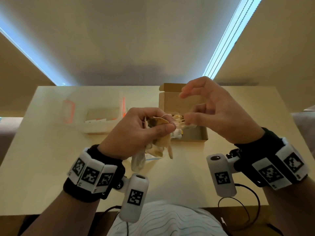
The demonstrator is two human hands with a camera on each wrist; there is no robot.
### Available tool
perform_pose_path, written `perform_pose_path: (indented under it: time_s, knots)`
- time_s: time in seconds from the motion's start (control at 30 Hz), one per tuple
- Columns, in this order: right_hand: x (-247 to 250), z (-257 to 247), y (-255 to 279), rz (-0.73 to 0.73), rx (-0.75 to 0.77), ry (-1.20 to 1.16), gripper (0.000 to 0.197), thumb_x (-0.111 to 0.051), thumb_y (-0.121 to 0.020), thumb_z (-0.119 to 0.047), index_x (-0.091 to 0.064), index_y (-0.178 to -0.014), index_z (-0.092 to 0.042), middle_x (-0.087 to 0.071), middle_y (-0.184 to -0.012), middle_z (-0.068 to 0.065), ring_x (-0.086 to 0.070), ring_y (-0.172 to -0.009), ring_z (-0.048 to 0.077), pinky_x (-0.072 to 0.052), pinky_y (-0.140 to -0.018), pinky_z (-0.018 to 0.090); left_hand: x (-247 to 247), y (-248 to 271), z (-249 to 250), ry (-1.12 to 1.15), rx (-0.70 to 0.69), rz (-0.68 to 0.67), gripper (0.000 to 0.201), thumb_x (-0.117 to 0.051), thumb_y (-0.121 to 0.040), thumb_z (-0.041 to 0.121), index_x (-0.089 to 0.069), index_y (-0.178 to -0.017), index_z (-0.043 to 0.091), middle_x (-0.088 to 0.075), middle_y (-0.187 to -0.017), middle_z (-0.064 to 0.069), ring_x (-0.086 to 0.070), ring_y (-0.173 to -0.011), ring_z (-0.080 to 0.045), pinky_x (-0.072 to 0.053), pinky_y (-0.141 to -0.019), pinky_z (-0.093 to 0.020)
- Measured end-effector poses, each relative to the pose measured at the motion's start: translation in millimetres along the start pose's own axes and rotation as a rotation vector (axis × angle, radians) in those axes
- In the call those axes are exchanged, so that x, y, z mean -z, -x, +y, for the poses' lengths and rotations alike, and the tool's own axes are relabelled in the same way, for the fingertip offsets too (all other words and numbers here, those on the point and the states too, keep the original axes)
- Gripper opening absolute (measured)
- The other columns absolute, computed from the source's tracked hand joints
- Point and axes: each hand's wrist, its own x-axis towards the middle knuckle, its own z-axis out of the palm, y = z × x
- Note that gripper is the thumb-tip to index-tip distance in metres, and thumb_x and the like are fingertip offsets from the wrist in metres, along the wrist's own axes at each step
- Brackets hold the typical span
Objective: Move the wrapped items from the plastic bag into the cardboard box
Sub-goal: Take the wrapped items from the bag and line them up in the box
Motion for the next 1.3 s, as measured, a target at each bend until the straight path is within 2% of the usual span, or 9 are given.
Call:
perform_pose_path:
  time_s: [0.2,0.3,0.4,0.57,0.67,0.87,0.97,1.13,1.3]
  knots:
    - [-2.3,-10.7,18.8,-0.013,0.157,0.256,0.032,-0.082,-0.077,-0.014,-0.064,-0.103,-0.01,-0.06,-0.088,-0.013,-0.062,-0.058,0.003,-0.041,-0.052,0.005,5.3,10.0,13.1,0.033,0.027,-0.012,0.005,-0.072,-0.08,0.019,-0.074,-0.08,0.015,-0.071,-0.072,0.003,-0.065,-0.066,-0.007,-0.05,-0.06,-0.017]
    - [-3.1,-14.1,22.4,0.038,0.246,0.43,0.02,-0.073,-0.08,-0.033,-0.071,-0.094,-0.02,-0.065,-0.087,-0.016,-0.067,-0.075,0.011,-0.051,-0.068,0.016,8.0,14.8,21.5,0.005,0.041,-0.007,0.004,-0.073,-0.08,0.021,-0.075,-0.08,0.017,-0.07,-0.07,0.001,-0.065,-0.063,-0.008,-0.049,-0.056,-0.016]
    - [-2.8,-15.4,25.4,0.062,0.29,0.501,0.011,-0.069,-0.083,-0.027,-0.074,-0.092,-0.021,-0.065,-0.082,-0.02,-0.066,-0.078,0.008,-0.051,-0.073,0.017,8.6,18.9,30.9,-0.059,0.051,0.001,0.007,-0.071,-0.081,0.02,-0.074,-0.081,0.014,-0.071,-0.07,0.002,-0.063,-0.058,-0.006,-0.048,-0.054,-0.015]
    - [-6.1,-18.7,25.4,0.082,0.327,0.532,0.009,-0.07,-0.085,-0.023,-0.071,-0.093,-0.026,-0.064,-0.083,-0.024,-0.063,-0.079,-0.001,-0.042,-0.073,0.005,9.7,21.8,34.9,-0.218,0.037,0.002,0.009,-0.067,-0.085,0.021,-0.075,-0.086,0.024,-0.073,-0.078,-0.008,-0.062,-0.052,-0.022,-0.051,-0.051,-0.031]
    - [-8.1,-17.1,22.6,0.087,0.352,0.506,0.011,-0.073,-0.083,-0.023,-0.07,-0.094,-0.022,-0.065,-0.084,-0.021,-0.064,-0.08,0.003,-0.044,-0.073,0.007,6.1,19.8,38.9,-0.221,0.04,-0.004,0.01,-0.076,-0.081,0.036,-0.076,-0.087,0.027,-0.069,-0.069,-0.014,-0.057,-0.049,-0.018,-0.048,-0.05,-0.025]
    - [-4.2,-5.1,15.6,-0.113,0.205,0.396,0.025,-0.076,-0.081,-0.016,-0.066,-0.104,-0.023,-0.069,-0.095,-0.015,-0.069,-0.087,0.008,-0.053,-0.075,0.017,7.1,10.6,28.7,-0.326,0.041,0.08,0.003,-0.074,-0.084,0.027,-0.075,-0.084,0.025,-0.056,-0.057,-0.028,-0.045,-0.046,-0.048,-0.032,-0.039,-0.041]
    - [-6.9,4.8,14.8,-0.06,0.114,0.365,0.018,-0.077,-0.083,-0.015,-0.071,-0.097,-0.025,-0.072,-0.093,-0.015,-0.071,-0.09,0.004,-0.059,-0.077,0.026,9.4,8.2,21.2,-0.35,0.02,0.124,0.005,-0.073,-0.085,0.023,-0.073,-0.081,0.022,-0.048,-0.052,-0.026,-0.036,-0.039,-0.042,-0.027,-0.042,-0.03]
    - [-9.7,12.6,16.5,0.035,0.056,0.31,0.014,-0.078,-0.081,-0.01,-0.076,-0.089,-0.021,-0.075,-0.087,-0.013,-0.071,-0.082,0.0,-0.056,-0.079,0.017,10.6,7.2,13.2,-0.453,0.002,0.116,0.003,-0.074,-0.084,0.026,-0.075,-0.086,0.026,-0.038,-0.04,0.005,-0.029,-0.037,-0.011,-0.028,-0.043,-0.017]
    - [-6.5,14.4,13.9,0.052,0.075,0.308,0.019,-0.078,-0.08,-0.013,-0.072,-0.09,-0.028,-0.071,-0.079,-0.012,-0.069,-0.078,0.009,-0.054,-0.073,0.018,10.7,4.0,7.1,-0.536,-0.008,0.057,0.007,-0.076,-0.081,0.032,-0.076,-0.087,0.028,-0.029,-0.036,0.009,-0.022,-0.037,-0.01,-0.021,-0.043,-0.01]
